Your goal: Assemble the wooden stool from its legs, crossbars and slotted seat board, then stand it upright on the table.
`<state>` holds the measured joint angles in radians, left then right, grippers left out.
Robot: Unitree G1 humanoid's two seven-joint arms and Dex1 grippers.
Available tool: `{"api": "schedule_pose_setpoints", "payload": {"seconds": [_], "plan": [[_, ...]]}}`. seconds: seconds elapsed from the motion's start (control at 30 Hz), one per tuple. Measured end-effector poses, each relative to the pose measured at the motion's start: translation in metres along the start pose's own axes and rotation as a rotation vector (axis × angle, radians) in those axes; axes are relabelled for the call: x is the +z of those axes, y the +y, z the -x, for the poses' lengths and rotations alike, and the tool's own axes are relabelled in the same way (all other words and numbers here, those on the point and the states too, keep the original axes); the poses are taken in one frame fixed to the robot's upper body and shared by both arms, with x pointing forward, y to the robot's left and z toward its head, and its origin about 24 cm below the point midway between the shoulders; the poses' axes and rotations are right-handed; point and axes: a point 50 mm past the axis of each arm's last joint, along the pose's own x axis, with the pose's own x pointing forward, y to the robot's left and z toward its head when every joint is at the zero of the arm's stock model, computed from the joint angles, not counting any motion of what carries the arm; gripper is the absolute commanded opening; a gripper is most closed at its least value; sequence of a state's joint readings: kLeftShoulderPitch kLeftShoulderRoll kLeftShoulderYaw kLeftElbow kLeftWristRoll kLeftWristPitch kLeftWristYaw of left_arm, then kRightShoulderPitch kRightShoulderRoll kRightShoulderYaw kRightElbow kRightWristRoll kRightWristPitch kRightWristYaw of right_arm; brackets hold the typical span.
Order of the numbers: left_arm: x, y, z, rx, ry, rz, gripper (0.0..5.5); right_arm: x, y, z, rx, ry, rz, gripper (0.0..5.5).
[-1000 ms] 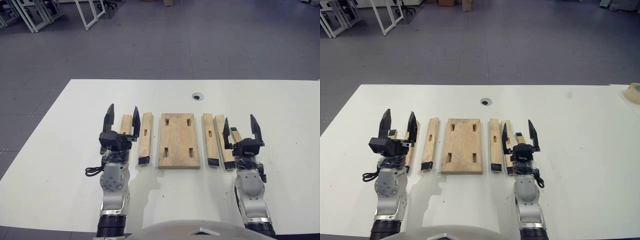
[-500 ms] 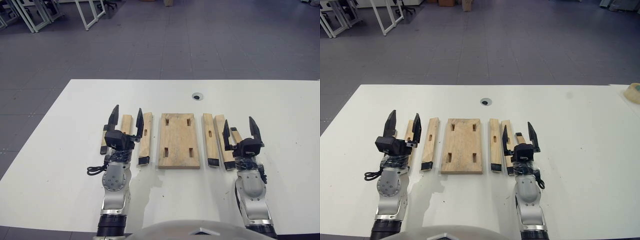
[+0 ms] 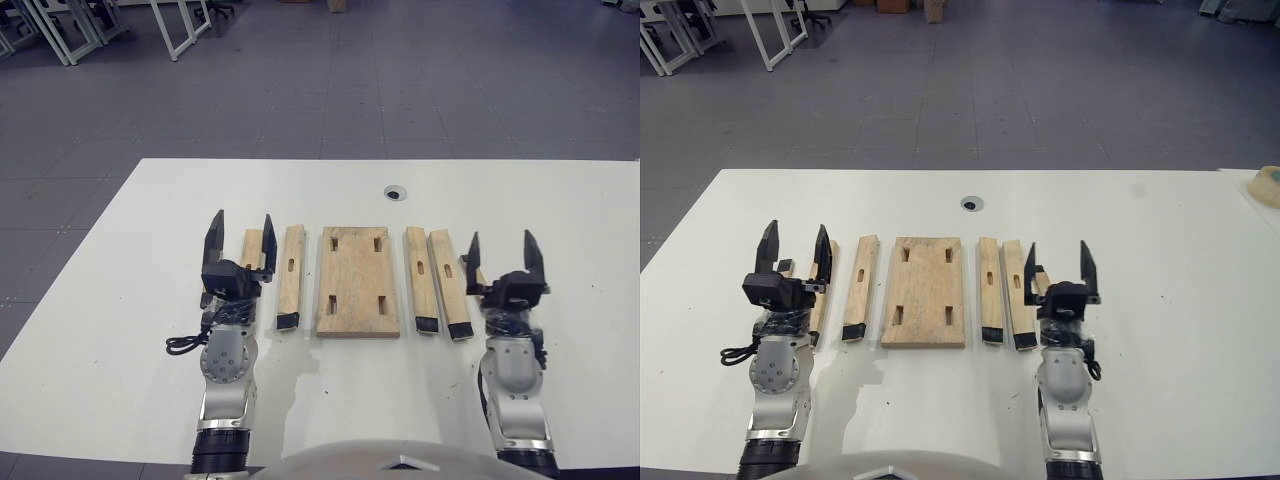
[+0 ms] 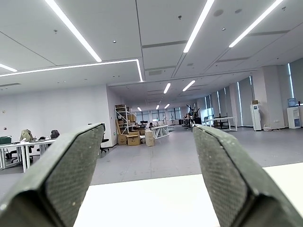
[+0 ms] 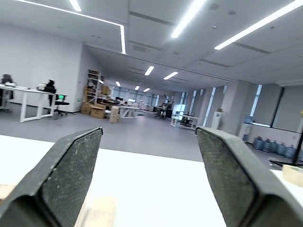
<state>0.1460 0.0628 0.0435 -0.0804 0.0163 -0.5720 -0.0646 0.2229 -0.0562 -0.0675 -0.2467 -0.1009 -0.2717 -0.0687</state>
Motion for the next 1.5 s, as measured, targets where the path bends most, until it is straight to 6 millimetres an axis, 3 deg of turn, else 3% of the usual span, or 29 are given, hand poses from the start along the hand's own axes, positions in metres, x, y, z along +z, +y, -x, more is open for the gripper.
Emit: {"api": "schedule_pose_setpoints", "payload": {"seconds": [0.17,0.57,0.7,1.03,1.33,1.43,1.5], "plan": [[-0.001,0.000,0.003,0.012,0.006,-0.004,3.42,-0.025,-0.017,0.025,0.063,0.355,-0.016,3.61],[-0.002,0.001,0.009,0.017,0.022,-0.007,3.42,-0.055,-0.027,0.050,0.143,0.676,-0.087,3.61],[-0.002,0.001,0.009,0.019,0.022,-0.006,3.44,-0.056,-0.027,0.043,0.151,0.689,-0.079,3.30],[-0.002,0.001,0.009,0.021,0.024,-0.007,3.44,-0.055,-0.003,0.041,0.240,0.734,-0.314,1.34],[-0.007,0.009,0.008,0.085,0.073,-0.017,3.44,-0.061,-0.018,0.034,0.145,0.726,-0.189,1.32],[-0.008,0.022,-0.006,0.201,0.141,0.077,3.44,-0.057,-0.028,0.028,0.077,0.672,-0.159,1.32],[-0.008,0.032,-0.021,0.297,0.212,0.219,3.44,-0.041,-0.030,0.008,0.072,0.549,-0.158,1.32]]}}
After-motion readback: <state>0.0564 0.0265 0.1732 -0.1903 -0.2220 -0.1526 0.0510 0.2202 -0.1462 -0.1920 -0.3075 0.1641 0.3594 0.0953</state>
